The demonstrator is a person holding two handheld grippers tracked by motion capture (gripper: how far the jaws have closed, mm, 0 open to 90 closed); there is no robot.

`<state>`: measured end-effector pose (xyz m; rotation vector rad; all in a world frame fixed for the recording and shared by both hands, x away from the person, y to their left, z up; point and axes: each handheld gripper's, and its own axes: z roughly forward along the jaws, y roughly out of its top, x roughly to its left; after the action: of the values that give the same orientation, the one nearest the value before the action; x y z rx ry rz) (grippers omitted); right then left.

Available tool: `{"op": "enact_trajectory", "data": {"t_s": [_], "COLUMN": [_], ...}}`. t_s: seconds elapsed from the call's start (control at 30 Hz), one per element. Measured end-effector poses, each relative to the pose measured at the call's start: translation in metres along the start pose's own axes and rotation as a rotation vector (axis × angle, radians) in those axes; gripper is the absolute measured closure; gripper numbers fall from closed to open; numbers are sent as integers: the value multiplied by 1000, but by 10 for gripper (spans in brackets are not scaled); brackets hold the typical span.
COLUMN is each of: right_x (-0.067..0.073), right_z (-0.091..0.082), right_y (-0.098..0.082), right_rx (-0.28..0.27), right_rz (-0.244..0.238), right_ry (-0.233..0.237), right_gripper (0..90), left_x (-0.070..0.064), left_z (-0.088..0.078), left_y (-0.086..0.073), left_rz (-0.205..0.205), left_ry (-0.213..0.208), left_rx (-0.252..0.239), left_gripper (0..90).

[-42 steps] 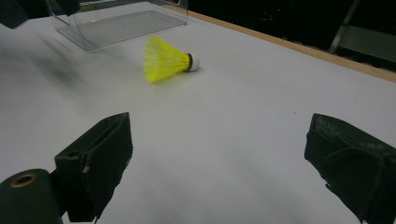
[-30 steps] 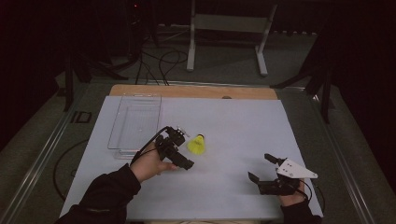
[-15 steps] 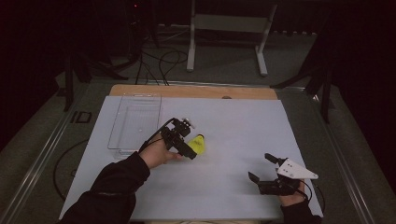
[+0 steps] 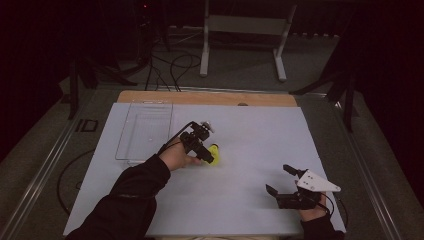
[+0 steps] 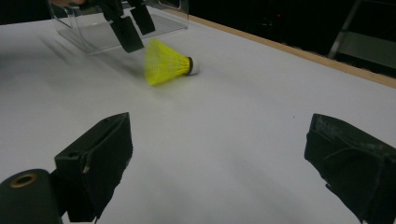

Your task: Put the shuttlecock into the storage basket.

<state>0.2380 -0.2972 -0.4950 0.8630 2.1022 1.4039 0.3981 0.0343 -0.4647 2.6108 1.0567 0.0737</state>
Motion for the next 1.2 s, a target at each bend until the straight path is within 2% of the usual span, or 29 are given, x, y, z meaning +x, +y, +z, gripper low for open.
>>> {"op": "enact_trajectory", "data": {"t_s": [0.03,0.3,0.47,0.6,0.87,0.9,1.03,1.1,1.13,1.2], "right_x": [0,0,0,0,0,0,0,0,0,-1], "right_z": [0,0,1,1,2,2,2,2,2,2], "right_y": [0,0,-1,-1,-1,-1,-1,-1,-1,-1], "right_rx": [0,2,9,11,13,16,18,17,16,16], "right_rz": [0,1,2,2,2,7,7,4,7,8], "right_ry": [0,5,7,7,11,14,14,12,13,14], "right_gripper": [79,79,79,79,79,79,79,79,79,79], "left_x": [0,-1,-4,-5,-3,-3,-4,-5,-5,-7], "left_z": [0,12,21,25,26,26,27,27,27,27], "left_y": [0,8,10,11,13,15,16,17,18,19], "left_rz": [0,8,38,46,37,33,34,30,44,45], "left_ry": [0,15,26,20,14,18,15,9,10,4], "left_rx": [0,19,60,90,101,105,111,110,112,114], "left_gripper": [157,370,541,633,743,791,865,879,882,889]}}
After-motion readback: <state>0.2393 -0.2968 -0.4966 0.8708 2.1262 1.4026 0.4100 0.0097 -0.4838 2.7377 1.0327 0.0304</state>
